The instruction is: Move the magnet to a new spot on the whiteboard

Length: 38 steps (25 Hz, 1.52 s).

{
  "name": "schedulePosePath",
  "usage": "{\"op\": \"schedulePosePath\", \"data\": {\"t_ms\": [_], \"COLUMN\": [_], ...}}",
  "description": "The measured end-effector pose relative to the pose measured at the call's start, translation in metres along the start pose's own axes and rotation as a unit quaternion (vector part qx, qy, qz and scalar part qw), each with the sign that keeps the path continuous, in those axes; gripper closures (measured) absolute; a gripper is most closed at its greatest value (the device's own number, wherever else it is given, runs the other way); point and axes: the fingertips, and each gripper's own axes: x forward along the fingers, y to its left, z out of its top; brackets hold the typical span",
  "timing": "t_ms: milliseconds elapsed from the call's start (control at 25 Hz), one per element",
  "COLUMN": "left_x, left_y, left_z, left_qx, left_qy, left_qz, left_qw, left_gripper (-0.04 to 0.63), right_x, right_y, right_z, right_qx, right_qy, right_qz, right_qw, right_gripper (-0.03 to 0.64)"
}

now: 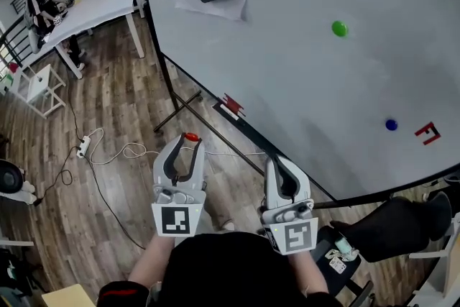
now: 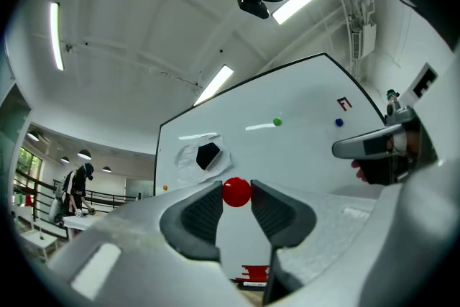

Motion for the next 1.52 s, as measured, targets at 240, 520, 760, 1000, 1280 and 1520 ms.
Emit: {"op": "schedulePosePath", "data": {"t_ms": [240,520,760,1000,1280,1520], "left_x": [-0.018,-0.030,-0.033,-0.027,-0.016,0.002], "left_y": [-0.001,0.000,0.004,0.007,0.010,0.014], "left_z": [0.001,-0.001,-0.002,-0.004,-0.011,-0.011], "left_qx": [0.004,0.017,0.013,0.017,0.018,0.006], "left_qy": [0.004,0.011,0.013,0.010,0.016,0.007], "left_qz": [0.019,0.030,0.038,0.032,0.017,0.005], "left_qw": [0.9998,0.9993,0.9991,0.9993,0.9996,0.9999], "left_gripper": [0.465,0.465,0.465,0.465,0.465,0.465], "right_x": [-0.005,-0.004,0.000,0.006,0.015,0.024], "right_y": [0.007,0.013,0.017,0.019,0.017,0.009], "right_z": [0.001,-0.008,-0.009,-0.012,-0.014,-0.014], "right_qx": [0.006,0.011,0.011,0.011,0.009,0.007], "right_qy": [-0.005,0.005,0.006,0.010,0.011,0.015], "right_qz": [0.021,0.040,0.048,0.048,0.038,0.019], "right_qw": [1.000,0.999,0.999,0.999,0.999,1.000], "right_gripper": [0.615,0.615,0.615,0.615,0.615,0.615]}}
